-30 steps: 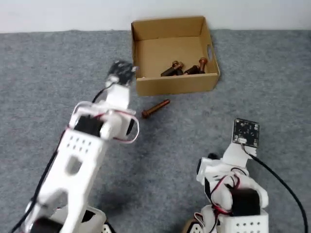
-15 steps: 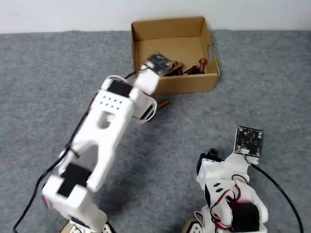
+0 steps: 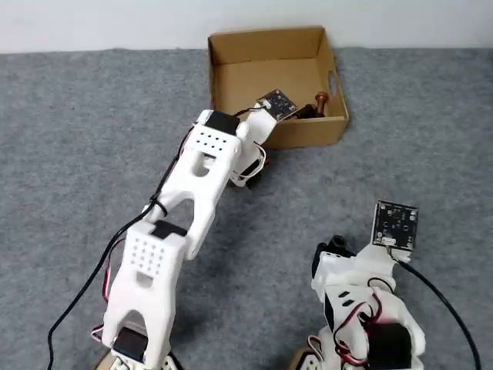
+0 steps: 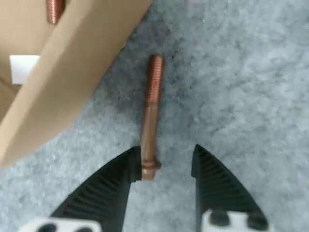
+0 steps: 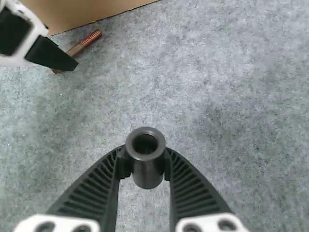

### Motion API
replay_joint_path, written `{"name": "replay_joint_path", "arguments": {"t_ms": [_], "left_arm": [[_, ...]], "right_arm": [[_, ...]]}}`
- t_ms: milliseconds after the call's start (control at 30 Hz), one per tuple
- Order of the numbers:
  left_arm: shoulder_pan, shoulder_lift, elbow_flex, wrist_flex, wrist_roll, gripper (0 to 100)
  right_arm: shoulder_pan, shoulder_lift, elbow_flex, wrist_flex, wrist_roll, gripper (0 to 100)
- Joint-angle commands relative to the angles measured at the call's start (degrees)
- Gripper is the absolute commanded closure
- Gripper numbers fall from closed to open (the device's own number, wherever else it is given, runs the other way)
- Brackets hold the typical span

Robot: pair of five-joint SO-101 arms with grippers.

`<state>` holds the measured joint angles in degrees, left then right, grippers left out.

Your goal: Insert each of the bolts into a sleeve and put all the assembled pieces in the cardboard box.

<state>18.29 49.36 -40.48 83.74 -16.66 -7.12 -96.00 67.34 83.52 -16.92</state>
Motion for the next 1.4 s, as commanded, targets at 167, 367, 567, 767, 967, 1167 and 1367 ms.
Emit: {"name": "replay_joint_path", "arguments": {"t_ms": [167,367,567,767,967,1167,1367], "left_arm": [[-3.2,16.5,-26.6,10.1,-0.4,82],[-2.8,22.2,-35.6,17.0,-0.8,96],[-2.7,18.4,-34.0,17.0,2.7,100],[-2.7,4.7,-19.9,17.0,10.0,100],[-2.7,-15.8,4.9,16.9,14.0,100],[-3.9,-34.5,24.1,16.8,22.7,100],[-7.7,-50.6,31.6,15.7,34.5,100]], "right_arm": [[-1.6,-0.1,-0.4,-1.1,0.6,99.1],[-1.8,-0.2,-0.3,-1.1,0.6,99.1],[-1.8,-0.2,-0.3,-1.1,0.6,99.1],[-1.7,-0.2,-0.3,-1.1,0.6,99.1],[-1.7,-0.2,-0.3,-1.1,0.6,99.1],[-1.7,-0.2,-0.3,-1.1,0.6,99.1],[-1.7,-0.2,-0.3,-1.1,0.6,99.1]]}}
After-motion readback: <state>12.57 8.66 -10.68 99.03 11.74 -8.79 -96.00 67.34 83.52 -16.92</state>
